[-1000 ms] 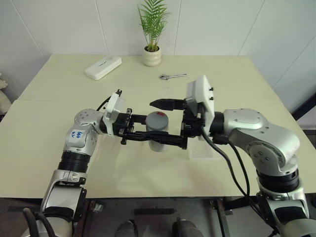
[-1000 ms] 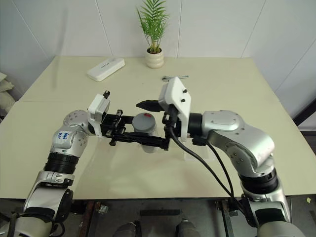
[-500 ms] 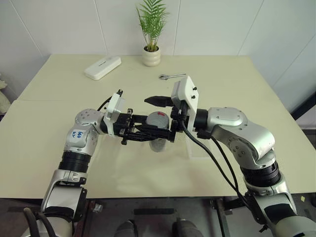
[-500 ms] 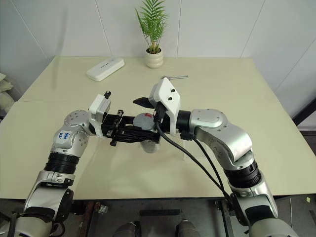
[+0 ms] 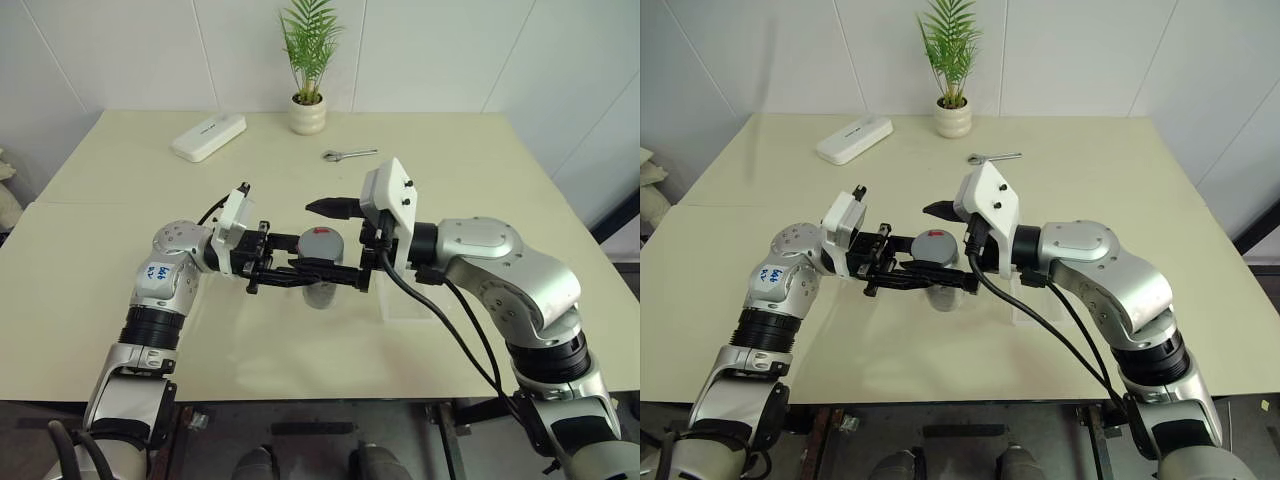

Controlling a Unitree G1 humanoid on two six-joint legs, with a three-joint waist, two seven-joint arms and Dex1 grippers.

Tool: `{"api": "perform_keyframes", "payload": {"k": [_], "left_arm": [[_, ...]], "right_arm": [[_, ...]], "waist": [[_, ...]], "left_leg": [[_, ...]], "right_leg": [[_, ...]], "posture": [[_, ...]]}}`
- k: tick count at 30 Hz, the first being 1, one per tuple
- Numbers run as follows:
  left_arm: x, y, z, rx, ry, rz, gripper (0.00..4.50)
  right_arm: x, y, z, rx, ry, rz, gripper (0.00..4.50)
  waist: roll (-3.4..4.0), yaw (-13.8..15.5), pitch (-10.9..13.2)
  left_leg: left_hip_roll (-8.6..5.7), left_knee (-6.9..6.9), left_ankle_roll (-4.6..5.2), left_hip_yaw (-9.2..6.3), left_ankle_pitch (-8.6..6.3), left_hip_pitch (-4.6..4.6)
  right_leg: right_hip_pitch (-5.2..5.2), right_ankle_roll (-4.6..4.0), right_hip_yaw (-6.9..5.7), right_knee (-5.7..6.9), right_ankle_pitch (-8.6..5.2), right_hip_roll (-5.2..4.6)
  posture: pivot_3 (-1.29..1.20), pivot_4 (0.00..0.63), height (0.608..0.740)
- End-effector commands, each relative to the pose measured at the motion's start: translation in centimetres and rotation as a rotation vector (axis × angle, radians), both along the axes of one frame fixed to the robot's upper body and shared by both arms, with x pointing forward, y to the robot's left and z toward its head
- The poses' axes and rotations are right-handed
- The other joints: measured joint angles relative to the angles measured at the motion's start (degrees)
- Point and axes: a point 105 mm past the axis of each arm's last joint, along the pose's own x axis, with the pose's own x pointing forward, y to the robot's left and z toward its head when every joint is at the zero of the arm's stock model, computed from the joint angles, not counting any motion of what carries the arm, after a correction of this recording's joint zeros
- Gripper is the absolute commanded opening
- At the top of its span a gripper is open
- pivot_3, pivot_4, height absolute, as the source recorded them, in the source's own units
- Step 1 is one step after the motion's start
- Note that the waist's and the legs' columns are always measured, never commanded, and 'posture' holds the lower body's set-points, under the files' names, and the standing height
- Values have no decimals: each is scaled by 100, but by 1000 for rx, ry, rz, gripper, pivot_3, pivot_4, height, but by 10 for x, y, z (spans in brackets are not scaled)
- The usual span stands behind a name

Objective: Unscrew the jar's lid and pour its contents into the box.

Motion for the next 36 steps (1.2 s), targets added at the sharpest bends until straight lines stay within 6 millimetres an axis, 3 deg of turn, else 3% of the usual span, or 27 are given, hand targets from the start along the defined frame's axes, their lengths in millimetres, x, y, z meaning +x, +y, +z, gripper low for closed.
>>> {"api": "perform_keyframes", "payload": {"k": [1,13,36], "left_arm": [[-7,-1,6,-5,-39,-53,1965],[-7,-1,6,-5,-41,-51,1965],[-3,-3,5,-2,-41,-43,1965]], "right_arm": [[4,-22,12,19,-39,-92,4500],[-1,-33,13,-1,-39,-128,4500],[-30,-46,4,-87,7,-84,4500]], "waist": [[0,1,0],[0,6,0],[-1,9,1]], "left_leg": [[0,0,0,0,0,0],[0,0,0,0,0,0],[-1,0,1,0,0,-1]], "right_leg": [[0,0,0,0,0,0],[0,0,0,-1,0,0],[0,0,2,-4,0,0]], "posture": [[0,150,740],[0,150,740],[0,150,740]]}}
